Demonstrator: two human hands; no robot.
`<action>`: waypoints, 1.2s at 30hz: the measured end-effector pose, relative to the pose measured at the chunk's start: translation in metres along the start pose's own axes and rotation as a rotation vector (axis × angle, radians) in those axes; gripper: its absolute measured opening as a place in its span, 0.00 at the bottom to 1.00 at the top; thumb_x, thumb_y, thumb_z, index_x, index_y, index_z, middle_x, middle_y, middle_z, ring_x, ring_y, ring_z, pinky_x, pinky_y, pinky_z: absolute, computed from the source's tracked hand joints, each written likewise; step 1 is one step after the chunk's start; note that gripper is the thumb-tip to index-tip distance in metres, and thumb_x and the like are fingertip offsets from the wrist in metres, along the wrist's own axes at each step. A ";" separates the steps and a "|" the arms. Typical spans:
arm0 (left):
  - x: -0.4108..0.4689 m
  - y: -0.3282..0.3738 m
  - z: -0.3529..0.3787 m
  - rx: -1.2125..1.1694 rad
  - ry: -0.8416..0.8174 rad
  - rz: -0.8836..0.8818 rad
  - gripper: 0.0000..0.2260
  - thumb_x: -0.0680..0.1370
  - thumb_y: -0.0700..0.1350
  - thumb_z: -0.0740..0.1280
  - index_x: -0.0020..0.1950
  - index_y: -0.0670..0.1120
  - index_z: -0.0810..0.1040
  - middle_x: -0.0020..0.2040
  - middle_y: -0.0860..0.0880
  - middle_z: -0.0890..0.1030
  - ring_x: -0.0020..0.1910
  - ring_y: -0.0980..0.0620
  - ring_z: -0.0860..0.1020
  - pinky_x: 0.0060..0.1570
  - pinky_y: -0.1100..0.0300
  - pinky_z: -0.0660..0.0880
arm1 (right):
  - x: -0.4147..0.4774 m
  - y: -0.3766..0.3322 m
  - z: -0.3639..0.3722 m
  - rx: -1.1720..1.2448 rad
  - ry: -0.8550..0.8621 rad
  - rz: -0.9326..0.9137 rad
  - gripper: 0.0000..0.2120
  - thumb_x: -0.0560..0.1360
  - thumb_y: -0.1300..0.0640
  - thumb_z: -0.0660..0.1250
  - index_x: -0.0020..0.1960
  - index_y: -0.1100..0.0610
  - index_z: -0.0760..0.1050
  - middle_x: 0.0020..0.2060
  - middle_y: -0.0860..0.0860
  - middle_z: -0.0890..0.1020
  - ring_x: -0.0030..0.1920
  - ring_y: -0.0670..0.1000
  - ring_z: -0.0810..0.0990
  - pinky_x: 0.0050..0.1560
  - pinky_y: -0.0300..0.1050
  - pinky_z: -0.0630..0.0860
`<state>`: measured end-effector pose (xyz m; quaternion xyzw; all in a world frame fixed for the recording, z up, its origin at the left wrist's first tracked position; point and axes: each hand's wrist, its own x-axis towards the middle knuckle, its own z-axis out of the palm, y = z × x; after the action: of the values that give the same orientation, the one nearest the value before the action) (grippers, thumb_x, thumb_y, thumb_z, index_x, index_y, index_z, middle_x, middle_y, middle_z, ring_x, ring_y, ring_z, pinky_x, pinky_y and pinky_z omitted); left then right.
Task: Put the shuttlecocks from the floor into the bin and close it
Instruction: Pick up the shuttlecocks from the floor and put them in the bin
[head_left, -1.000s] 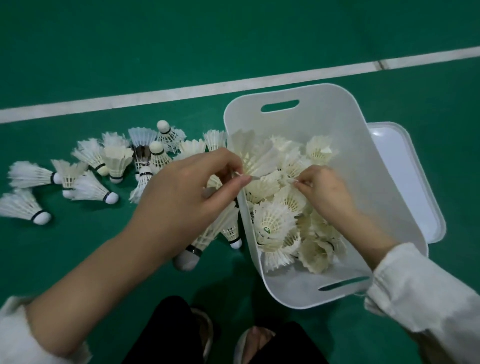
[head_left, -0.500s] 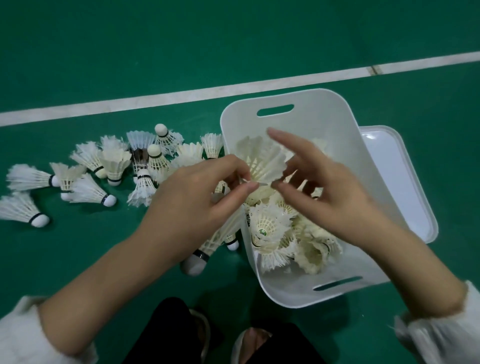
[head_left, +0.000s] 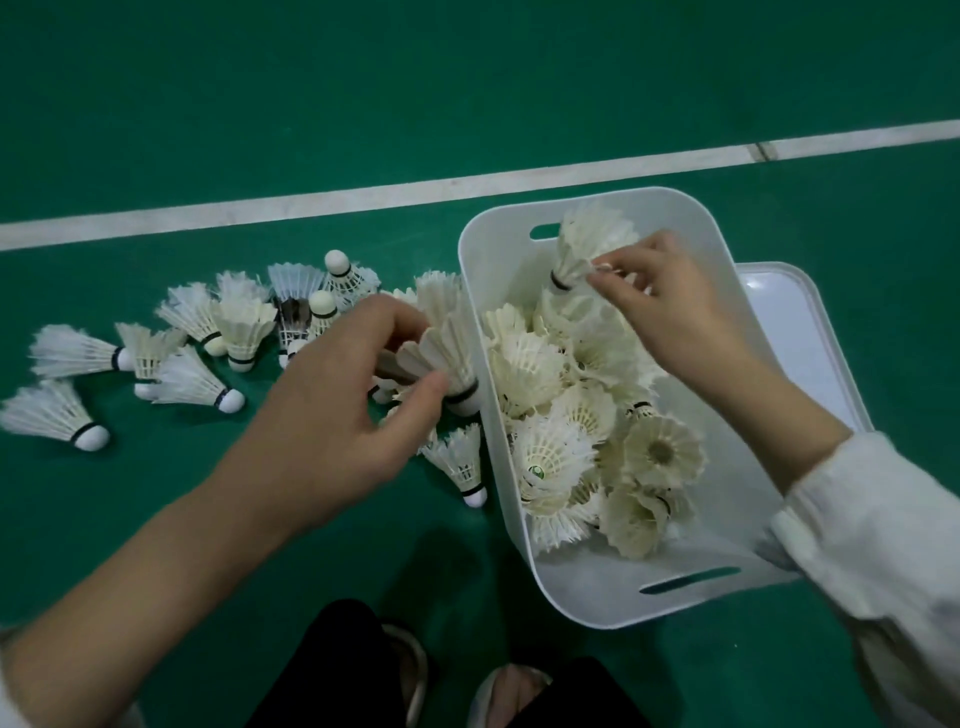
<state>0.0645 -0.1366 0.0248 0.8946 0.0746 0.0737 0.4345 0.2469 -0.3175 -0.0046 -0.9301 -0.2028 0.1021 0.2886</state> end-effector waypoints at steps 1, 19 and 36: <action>-0.001 -0.002 0.000 0.031 -0.004 -0.003 0.08 0.74 0.51 0.61 0.49 0.48 0.71 0.45 0.55 0.77 0.46 0.60 0.76 0.43 0.68 0.71 | 0.006 0.000 0.010 -0.031 -0.033 0.000 0.15 0.77 0.46 0.61 0.57 0.53 0.77 0.51 0.50 0.71 0.44 0.46 0.73 0.51 0.45 0.72; 0.004 -0.026 0.000 0.241 0.043 0.099 0.10 0.76 0.51 0.60 0.48 0.46 0.76 0.42 0.56 0.72 0.43 0.60 0.69 0.47 0.75 0.63 | -0.005 -0.034 0.033 0.007 -0.023 -0.187 0.16 0.77 0.55 0.60 0.65 0.50 0.70 0.55 0.49 0.74 0.58 0.49 0.70 0.59 0.45 0.69; 0.012 -0.098 0.007 0.348 -0.112 -0.177 0.14 0.77 0.46 0.64 0.62 0.48 0.71 0.56 0.53 0.72 0.53 0.55 0.73 0.54 0.59 0.71 | 0.005 -0.029 0.008 0.046 0.053 -0.053 0.10 0.76 0.52 0.64 0.52 0.53 0.80 0.46 0.48 0.80 0.39 0.45 0.74 0.46 0.38 0.72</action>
<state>0.0712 -0.0797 -0.0561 0.9488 0.1404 -0.0286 0.2815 0.2394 -0.2898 0.0056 -0.9199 -0.2172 0.0747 0.3180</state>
